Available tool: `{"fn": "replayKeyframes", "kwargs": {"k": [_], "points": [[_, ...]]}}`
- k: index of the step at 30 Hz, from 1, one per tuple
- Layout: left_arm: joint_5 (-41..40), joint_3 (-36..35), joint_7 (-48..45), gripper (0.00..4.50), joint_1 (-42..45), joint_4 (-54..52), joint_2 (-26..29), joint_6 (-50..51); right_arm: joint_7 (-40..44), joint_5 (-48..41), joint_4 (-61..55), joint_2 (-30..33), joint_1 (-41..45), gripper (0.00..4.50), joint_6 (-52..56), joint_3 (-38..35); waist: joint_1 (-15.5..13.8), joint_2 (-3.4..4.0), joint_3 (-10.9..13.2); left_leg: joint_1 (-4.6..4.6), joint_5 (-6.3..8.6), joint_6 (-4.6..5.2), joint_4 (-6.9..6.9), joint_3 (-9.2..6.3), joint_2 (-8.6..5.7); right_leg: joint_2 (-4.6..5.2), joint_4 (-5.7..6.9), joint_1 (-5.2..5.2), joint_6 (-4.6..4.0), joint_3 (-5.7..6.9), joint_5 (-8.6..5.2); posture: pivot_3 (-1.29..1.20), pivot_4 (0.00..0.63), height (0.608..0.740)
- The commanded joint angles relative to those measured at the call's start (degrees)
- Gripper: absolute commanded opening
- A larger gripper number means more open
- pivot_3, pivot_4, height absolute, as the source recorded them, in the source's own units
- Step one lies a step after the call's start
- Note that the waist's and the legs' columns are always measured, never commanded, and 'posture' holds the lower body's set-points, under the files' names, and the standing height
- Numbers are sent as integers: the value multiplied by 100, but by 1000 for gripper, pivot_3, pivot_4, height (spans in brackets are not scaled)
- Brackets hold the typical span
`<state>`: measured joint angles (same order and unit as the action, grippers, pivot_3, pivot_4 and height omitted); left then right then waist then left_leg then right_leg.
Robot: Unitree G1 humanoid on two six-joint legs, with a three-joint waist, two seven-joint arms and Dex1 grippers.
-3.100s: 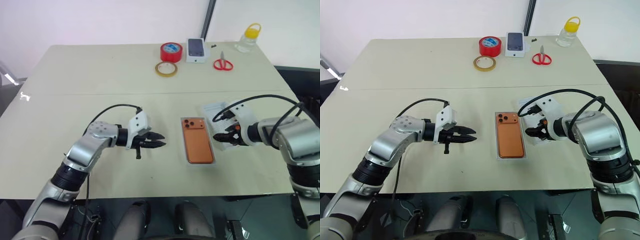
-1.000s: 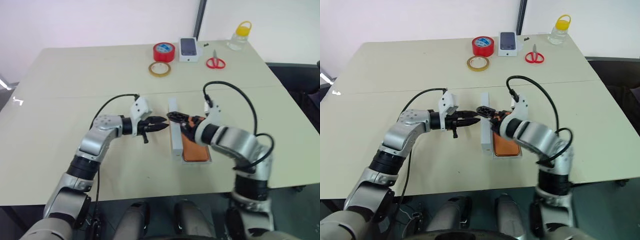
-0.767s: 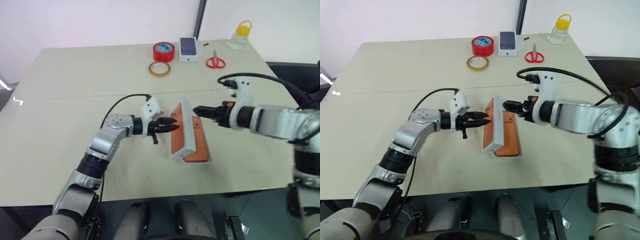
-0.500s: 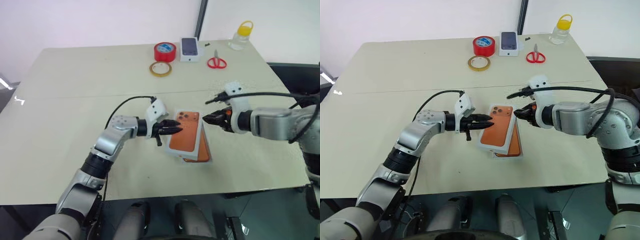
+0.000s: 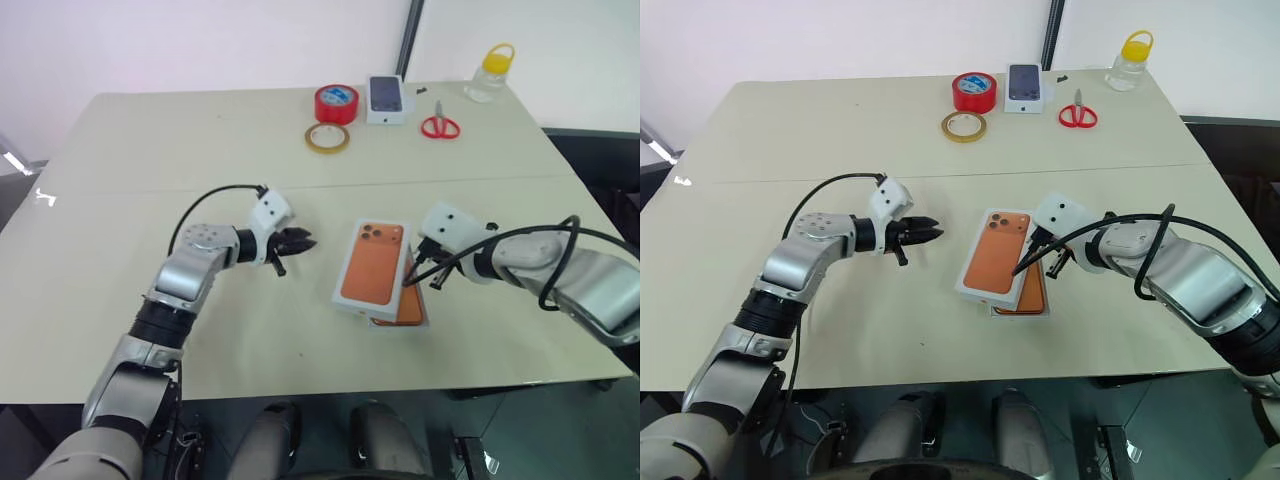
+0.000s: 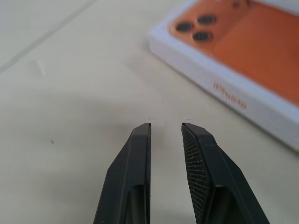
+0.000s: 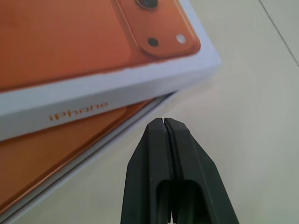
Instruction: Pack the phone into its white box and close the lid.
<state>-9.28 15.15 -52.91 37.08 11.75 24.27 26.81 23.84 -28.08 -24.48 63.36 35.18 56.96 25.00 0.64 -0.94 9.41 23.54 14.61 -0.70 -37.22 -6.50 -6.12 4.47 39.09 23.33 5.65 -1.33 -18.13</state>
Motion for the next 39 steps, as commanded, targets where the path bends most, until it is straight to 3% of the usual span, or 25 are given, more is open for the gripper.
{"fn": "replayKeyframes", "kwargs": {"k": [1,5,23,39], "points": [[103,216,-242,1079,208,-6,-110,-252,256,354,-186,-103,-17,33,-46,-156,-15,-1,1,2,0,0,0,0,-1,1,-1,0,0,0,0,0,150,740],[110,358,-427,39,311,31,-276,-314,510,568,-318,-156,-88,0,44,-284,-10,-1,1,3,0,-1,0,-1,-2,2,-2,1,0,0,0,0,150,740],[17,825,-960,39,288,-675,-651,12,1447,769,-1161,-52,-642,0,344,-885,-3,-1,1,3,1,1,0,-2,-1,1,0,1,0,1,0,0,150,740],[12,790,-885,39,213,-819,-755,64,1590,1085,-1282,-57,-1133,0,428,-982,-9,-1,0,2,-1,-1,-2,-2,-1,1,0,-1,0,2,0,0,150,740]]}}
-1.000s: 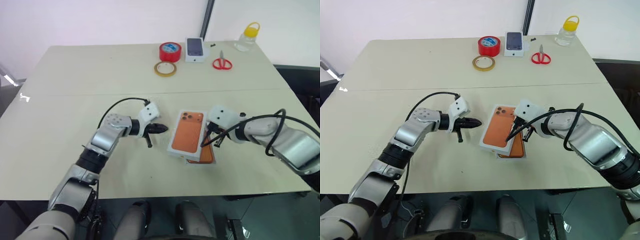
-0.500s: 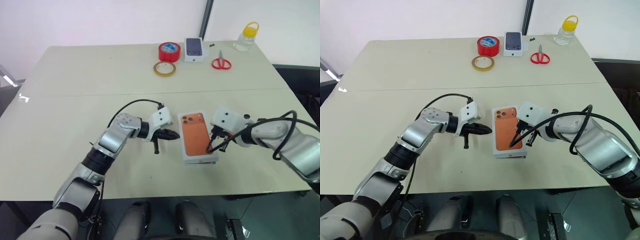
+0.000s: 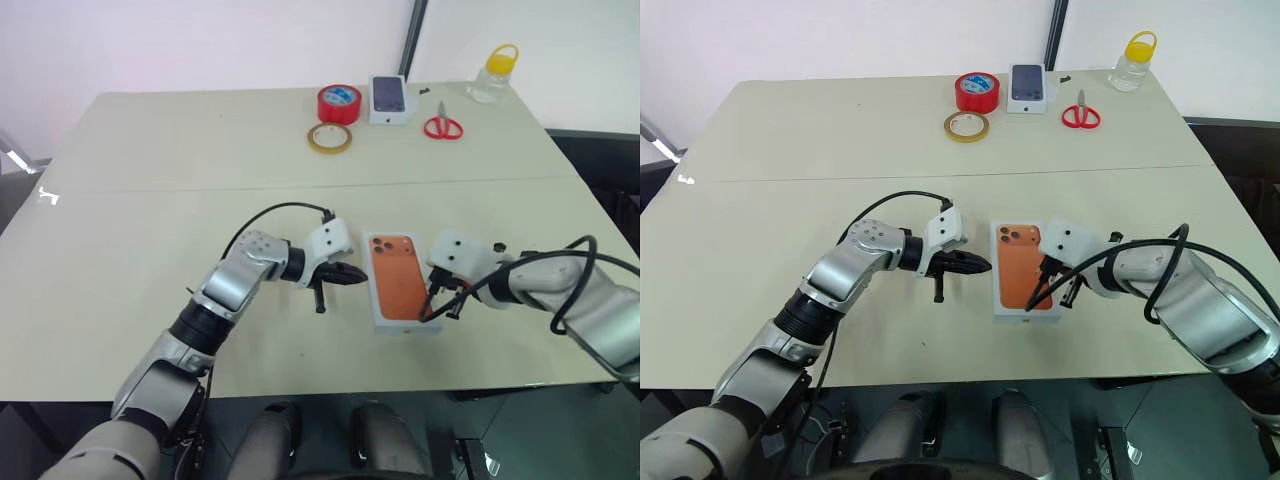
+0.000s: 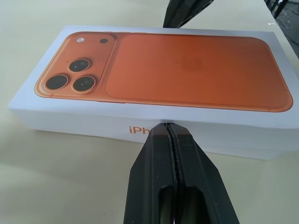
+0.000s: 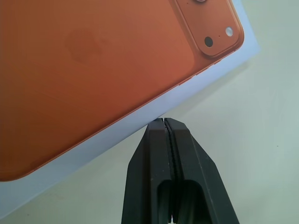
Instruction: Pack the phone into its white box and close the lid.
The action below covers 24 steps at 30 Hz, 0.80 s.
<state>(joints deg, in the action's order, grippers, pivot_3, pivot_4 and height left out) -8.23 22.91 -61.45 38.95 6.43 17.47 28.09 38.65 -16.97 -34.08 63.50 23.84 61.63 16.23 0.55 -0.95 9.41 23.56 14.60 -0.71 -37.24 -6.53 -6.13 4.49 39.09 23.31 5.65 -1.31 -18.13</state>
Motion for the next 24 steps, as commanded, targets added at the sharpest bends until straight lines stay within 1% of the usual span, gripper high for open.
{"fn": "replayKeyframes", "kwargs": {"k": [1,13,17,20,24], "points": [[-92,15,-35,39,21,-291,-69,-65,113,-21,-327,-77,-7,0,-36,-107,0,0,0,0,0,0,0,0,0,0,0,0,0,0,0,0,150,740],[106,138,-87,39,7,-77,108,-71,188,29,-461,-59,-51,0,-6,-116,9,0,0,0,-1,-1,0,0,1,-1,0,0,0,0,0,0,150,740],[97,69,-57,39,22,-4,137,-76,245,62,-443,-2,-52,0,-46,-188,10,0,0,-1,-1,-1,0,0,1,-1,1,0,0,0,0,0,150,740],[45,-152,29,39,95,123,158,-104,367,107,-347,142,-123,0,-212,-392,7,0,0,-1,-1,-1,0,0,0,-1,0,0,0,0,0,0,150,740],[-389,-774,228,39,406,403,-13,219,703,-34,-144,314,-384,0,-625,-1135,-3,-2,1,-1,-1,-1,-1,0,0,-1,1,0,0,0,0,0,150,740]]}}
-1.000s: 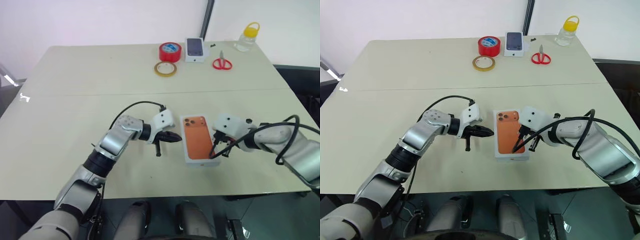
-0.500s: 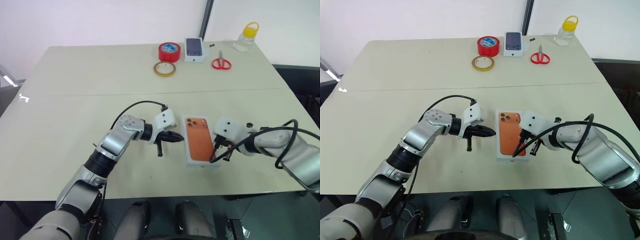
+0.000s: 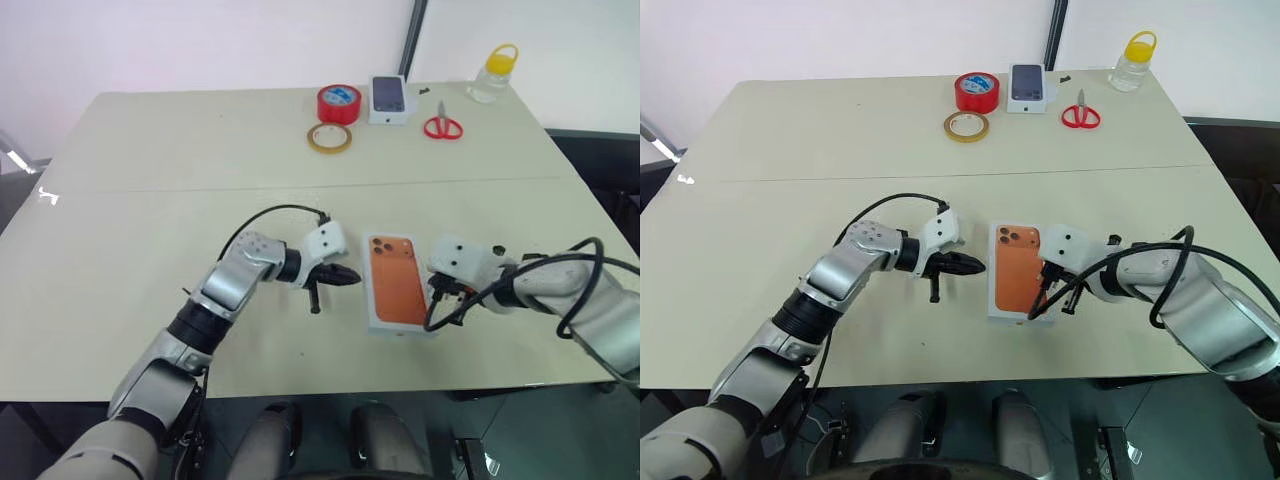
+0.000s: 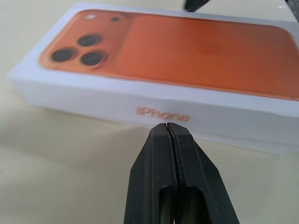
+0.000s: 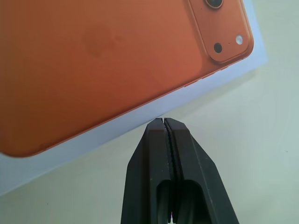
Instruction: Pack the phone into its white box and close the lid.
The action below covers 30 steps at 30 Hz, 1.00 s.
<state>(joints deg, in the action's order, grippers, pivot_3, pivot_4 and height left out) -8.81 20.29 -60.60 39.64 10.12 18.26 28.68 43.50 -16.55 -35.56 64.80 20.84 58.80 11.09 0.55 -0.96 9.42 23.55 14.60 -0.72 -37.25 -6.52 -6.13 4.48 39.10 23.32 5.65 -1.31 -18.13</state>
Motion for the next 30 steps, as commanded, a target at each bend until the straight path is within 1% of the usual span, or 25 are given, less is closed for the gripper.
{"fn": "replayKeyframes", "kwargs": {"k": [1,3,5,8,10,13,16,19,21,22,26,28,30], "points": [[-442,-640,176,39,458,95,-164,225,385,-175,-1,216,-240,0,-505,-901,-11,-2,1,0,0,0,-2,0,0,0,0,0,0,1,0,0,150,740],[-511,-694,204,39,647,176,-296,237,714,-502,-149,172,-520,0,-688,-1435,-23,-4,2,0,1,1,-5,0,-1,0,-1,-5,1,3,0,0,150,740],[-424,-595,212,39,757,287,-399,142,901,-847,-336,63,-697,0,-643,-1757,-28,-4,2,0,0,0,-6,0,-1,0,-3,-9,2,5,0,0,150,740],[-201,-341,232,39,892,552,-559,-52,1026,-1208,-693,-15,-994,0,-509,-1891,-22,-5,2,-1,0,0,-8,0,-1,0,-3,-12,2,5,0,0,150,740],[69,-52,227,39,973,838,-645,-226,957,-1242,-963,-37,-1290,0,-468,-1697,-16,-6,2,-3,1,1,-7,-1,0,0,-2,-13,2,5,0,0,150,740],[448,429,111,39,973,1229,-690,-431,544,-820,-1039,-110,-1630,0,-506,-1029,9,-7,3,-4,4,6,-7,0,0,-1,-1,-13,2,4,0,0,150,740],[574,593,22,39,915,1336,-721,-478,291,-511,-938,-118,-1847,0,-582,-643,-5,-7,-1,-5,3,6,-9,-1,0,0,0,-14,2,4,0,0,150,740],[683,634,27,39,835,1361,-740,-603,209,-358,-883,-94,-2005,0,-718,-569,1,-35,-20,-17,1,1,-6,-3,1,-1,-3,-26,3,4,-1,0,150,740],[545,341,206,39,846,1384,-814,-552,176,-391,-863,-174,-1931,0,-797,-725,2,-40,-24,-26,4,6,-6,-5,1,-2,-6,-40,3,6,-1,0,150,740],[464,171,311,39,869,1394,-852,-551,166,-413,-828,-218,-1879,0,-857,-831,2,-40,-24,-30,14,23,-8,-6,1,-1,-7,-45,3,6,-1,0,150,740],[212,-594,883,39,926,1291,-876,-868,-23,-450,-413,-652,-1562,0,-1256,-1361,13,-44,-21,-20,12,20,-10,-6,1,-2,0,-29,3,5,-1,0,150,740],[20,-1177,1063,39,765,872,-423,-603,-115,-501,118,-866,-1153,0,-1309,-1610,54,-51,-17,-16,-1,-2,-10,-5,1,-2,4,-21,3,4,-1,0,150,740],[-72,-1570,1153,39,451,398,88,-388,-161,-484,670,-1018,-793,0,-1405,-1743,87,-49,-18,-17,-3,-7,-2,1,2,-5,12,-10,3,-6,0,0,150,740]]}}
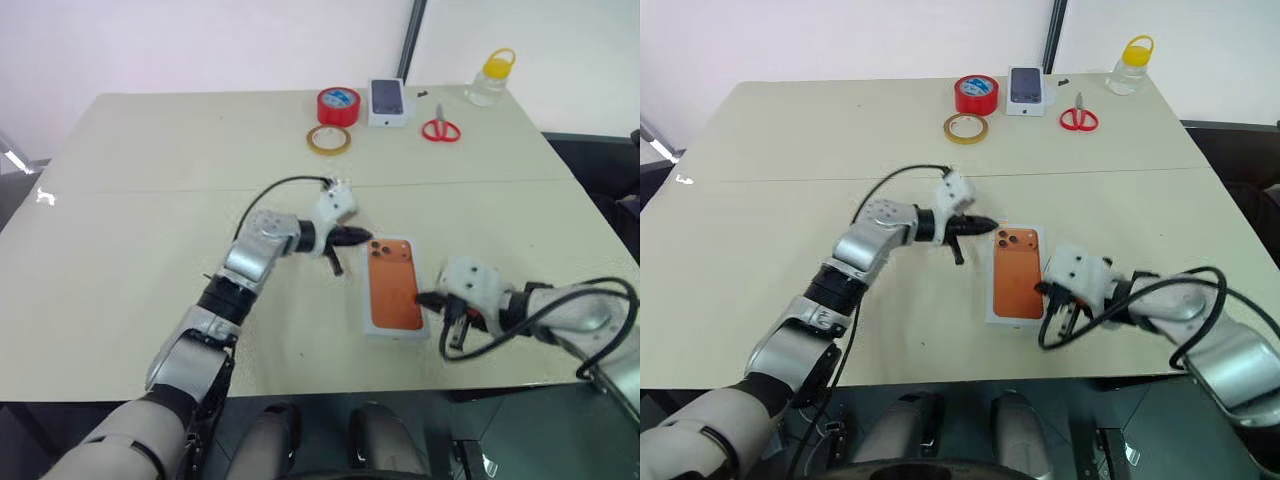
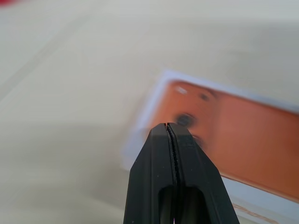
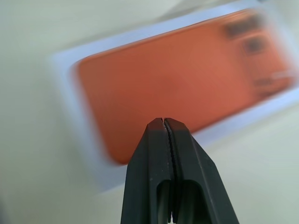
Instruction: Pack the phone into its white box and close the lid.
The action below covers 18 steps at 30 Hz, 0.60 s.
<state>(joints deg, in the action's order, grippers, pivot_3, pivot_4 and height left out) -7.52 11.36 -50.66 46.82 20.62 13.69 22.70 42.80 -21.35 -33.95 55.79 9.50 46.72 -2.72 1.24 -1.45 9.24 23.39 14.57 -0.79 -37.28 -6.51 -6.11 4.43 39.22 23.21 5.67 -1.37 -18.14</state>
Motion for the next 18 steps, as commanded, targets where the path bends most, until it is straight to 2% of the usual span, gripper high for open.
{"fn": "replayKeyframes", "kwargs": {"k": [1,5,10,14,18], "points": [[-213,-772,202,39,-432,-851,738,290,-98,42,749,-172,451,0,-319,-398,14,5,-3,-2,-1,-1,4,1,3,-4,0,2,0,-3,0,0,150,740],[-291,-1254,440,39,-1211,-1607,1432,635,50,-35,1835,-438,935,0,-732,-559,-60,7,-4,-3,-3,-4,8,0,2,-2,-4,2,0,-2,0,0,150,740],[-647,-2113,705,39,-2311,-2319,1868,988,377,-14,2964,-767,1386,0,-1308,-490,-118,6,-3,5,-1,-1,-1,-1,-5,6,-11,-1,0,1,0,0,150,740],[-802,-2425,998,39,-2952,-2785,1915,1129,638,52,3441,-890,1553,0,-1733,-417,-71,9,-3,4,-1,-2,7,-1,-2,5,-11,3,-1,1,0,0,150,740],[-852,-2472,1304,39,-3146,-2928,1809,1197,879,74,3656,-911,1687,0,-1873,-316,-64,9,-3,3,-1,-2,4,-1,-2,6,-8,0,-1,3,1,0,150,740]]}}
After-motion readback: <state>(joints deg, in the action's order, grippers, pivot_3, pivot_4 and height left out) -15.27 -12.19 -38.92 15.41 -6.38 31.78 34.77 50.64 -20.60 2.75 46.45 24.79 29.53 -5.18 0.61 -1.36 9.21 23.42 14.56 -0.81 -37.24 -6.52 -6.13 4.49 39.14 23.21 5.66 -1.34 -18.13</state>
